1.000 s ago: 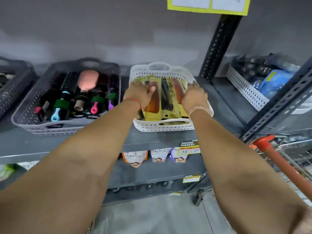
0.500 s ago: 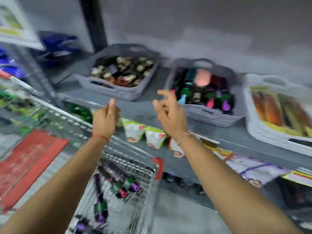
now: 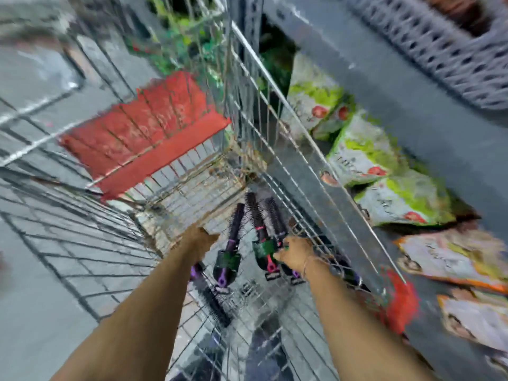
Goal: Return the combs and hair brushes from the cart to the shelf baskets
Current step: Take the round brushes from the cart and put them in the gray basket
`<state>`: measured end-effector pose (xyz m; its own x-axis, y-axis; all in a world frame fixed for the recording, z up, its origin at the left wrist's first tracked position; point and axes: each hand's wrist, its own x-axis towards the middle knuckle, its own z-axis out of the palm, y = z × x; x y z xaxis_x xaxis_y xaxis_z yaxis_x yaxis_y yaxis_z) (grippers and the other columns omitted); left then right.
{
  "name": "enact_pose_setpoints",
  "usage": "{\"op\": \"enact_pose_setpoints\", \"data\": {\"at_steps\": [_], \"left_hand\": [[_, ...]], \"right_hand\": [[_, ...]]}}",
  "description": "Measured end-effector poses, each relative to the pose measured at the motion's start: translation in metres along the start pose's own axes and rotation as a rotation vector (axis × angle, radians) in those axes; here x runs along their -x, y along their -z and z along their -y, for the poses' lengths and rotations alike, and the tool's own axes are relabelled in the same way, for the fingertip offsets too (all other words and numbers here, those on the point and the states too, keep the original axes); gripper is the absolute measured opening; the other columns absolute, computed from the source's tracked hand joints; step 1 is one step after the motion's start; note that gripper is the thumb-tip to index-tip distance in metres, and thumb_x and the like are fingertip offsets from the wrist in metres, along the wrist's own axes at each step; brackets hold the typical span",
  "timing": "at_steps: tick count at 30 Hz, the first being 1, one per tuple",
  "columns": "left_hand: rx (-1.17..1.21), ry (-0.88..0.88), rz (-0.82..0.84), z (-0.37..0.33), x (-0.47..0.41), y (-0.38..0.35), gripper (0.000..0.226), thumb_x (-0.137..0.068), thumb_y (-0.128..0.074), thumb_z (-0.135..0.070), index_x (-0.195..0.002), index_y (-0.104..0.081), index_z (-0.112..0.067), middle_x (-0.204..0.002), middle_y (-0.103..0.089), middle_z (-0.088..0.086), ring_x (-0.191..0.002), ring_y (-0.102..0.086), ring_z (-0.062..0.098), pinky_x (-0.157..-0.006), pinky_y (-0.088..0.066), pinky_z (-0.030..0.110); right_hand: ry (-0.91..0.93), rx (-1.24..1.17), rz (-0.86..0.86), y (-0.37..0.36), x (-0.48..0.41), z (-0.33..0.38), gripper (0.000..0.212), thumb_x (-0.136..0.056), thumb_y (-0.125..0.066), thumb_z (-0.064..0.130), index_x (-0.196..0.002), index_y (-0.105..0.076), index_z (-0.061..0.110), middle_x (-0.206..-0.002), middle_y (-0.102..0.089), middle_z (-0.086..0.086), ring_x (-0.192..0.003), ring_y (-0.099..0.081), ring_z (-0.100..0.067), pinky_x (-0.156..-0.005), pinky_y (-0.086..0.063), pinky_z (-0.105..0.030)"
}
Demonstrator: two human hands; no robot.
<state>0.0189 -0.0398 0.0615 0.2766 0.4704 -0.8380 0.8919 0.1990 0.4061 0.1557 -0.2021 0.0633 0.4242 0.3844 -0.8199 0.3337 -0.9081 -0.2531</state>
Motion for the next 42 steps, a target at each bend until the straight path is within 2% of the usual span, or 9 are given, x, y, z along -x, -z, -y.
{"op": "enact_pose_setpoints", "data": {"at_steps": [6,12,17,21,24,27,34,39,42], "left_hand": [[-0.225,-0.127,-0.053,-0.012,-0.026,-0.063,0.032,-0.092,-0.051,-0.017,-0.118,-0.060,-0.001,-0.124,-0.062,0.019,-0.115,-0.057,0.033,-0.092,-0.048,0.031],[-0.389,-0.082,-0.152,-0.027,-0.036,-0.135,0.058,-0.082,-0.066,-0.026,-0.129,-0.040,-0.003,-0.131,-0.043,0.020,-0.121,-0.048,0.035,-0.103,-0.041,0.039],[0.037,0.205,-0.036,-0.024,-0.039,-0.125,0.055,-0.074,-0.073,-0.007,-0.122,-0.048,0.002,-0.121,-0.059,0.019,-0.110,-0.060,0.033,-0.101,-0.050,0.038],[0.317,0.225,-0.090,-0.030,-0.010,-0.092,0.047,-0.079,-0.071,-0.014,-0.122,-0.055,-0.006,-0.102,-0.066,0.015,-0.079,-0.061,0.023,-0.083,-0.057,0.033],[0.445,0.061,-0.368,-0.045,0.032,-0.078,0.036,-0.085,-0.065,-0.016,-0.119,-0.059,-0.007,-0.085,-0.063,0.008,-0.063,-0.050,0.013,-0.061,-0.049,0.013],[0.602,-0.192,-0.492,-0.068,0.086,-0.068,0.023,-0.085,-0.064,-0.023,-0.104,-0.063,-0.011,-0.085,-0.057,0.003,-0.078,-0.056,0.019,-0.081,-0.053,0.027],[0.394,-1.031,-0.211,-0.100,0.216,-0.038,0.035,-0.052,-0.071,-0.055,-0.081,-0.067,-0.036,-0.063,-0.063,-0.011,-0.058,-0.053,-0.012,-0.061,-0.047,0.018],[0.537,-1.162,-0.039,-0.146,0.274,-0.053,0.015,-0.061,-0.063,-0.049,-0.073,-0.059,-0.040,-0.065,-0.063,-0.017,-0.056,-0.050,-0.005,-0.057,-0.044,0.008],[0.589,-1.134,0.071,-0.183,0.309,-0.083,0.014,-0.074,-0.071,-0.032,-0.067,-0.058,-0.031,-0.068,-0.056,-0.003,-0.067,-0.048,0.013,-0.065,-0.043,0.021]], "right_hand": [[-0.103,0.151,-0.186,-0.032,-0.044,-0.031,0.066,-0.084,-0.065,0.031,-0.137,-0.031,0.011,-0.145,-0.035,-0.014,-0.129,-0.039,-0.032,-0.103,-0.039,-0.041],[-0.133,-0.339,-0.206,-0.041,-0.055,-0.044,0.070,-0.064,-0.083,0.013,-0.121,-0.044,0.008,-0.113,-0.062,-0.012,-0.097,-0.058,-0.024,-0.076,-0.042,-0.030],[-0.154,-0.253,-0.138,-0.036,-0.047,-0.034,0.038,-0.074,-0.075,0.025,-0.104,-0.055,0.013,-0.084,-0.062,-0.003,-0.060,-0.059,-0.014,-0.050,-0.052,-0.025],[-0.152,-0.334,-0.162,-0.032,-0.022,-0.021,0.022,-0.079,-0.069,0.012,-0.096,-0.054,0.013,-0.094,-0.065,-0.008,-0.074,-0.064,-0.023,-0.068,-0.059,-0.040],[-0.108,-0.220,-0.272,-0.030,0.007,-0.015,0.020,-0.091,-0.052,0.013,-0.110,-0.054,0.012,-0.080,-0.061,-0.005,-0.073,-0.057,-0.022,-0.069,-0.054,-0.035],[-0.052,-0.219,-0.387,-0.029,0.050,0.005,0.029,-0.094,-0.045,0.032,-0.102,-0.060,0.009,-0.081,-0.064,-0.008,-0.072,-0.059,-0.023,-0.064,-0.047,-0.028],[0.235,-0.232,-0.657,0.042,0.173,0.013,0.028,-0.082,-0.049,0.032,-0.106,-0.059,0.021,-0.105,-0.069,-0.010,-0.099,-0.062,-0.030,-0.083,-0.050,-0.036],[0.228,-0.376,-1.222,0.115,0.267,-0.046,0.041,-0.071,-0.070,0.032,-0.110,-0.063,0.020,-0.098,-0.072,-0.008,-0.089,-0.066,-0.026,-0.070,-0.041,-0.026],[0.257,-0.743,-1.444,0.142,0.315,-0.086,0.065,-0.068,-0.080,0.012,-0.122,-0.048,0.030,-0.094,-0.061,0.021,-0.079,-0.058,0.008,-0.069,-0.041,-0.001]]}}
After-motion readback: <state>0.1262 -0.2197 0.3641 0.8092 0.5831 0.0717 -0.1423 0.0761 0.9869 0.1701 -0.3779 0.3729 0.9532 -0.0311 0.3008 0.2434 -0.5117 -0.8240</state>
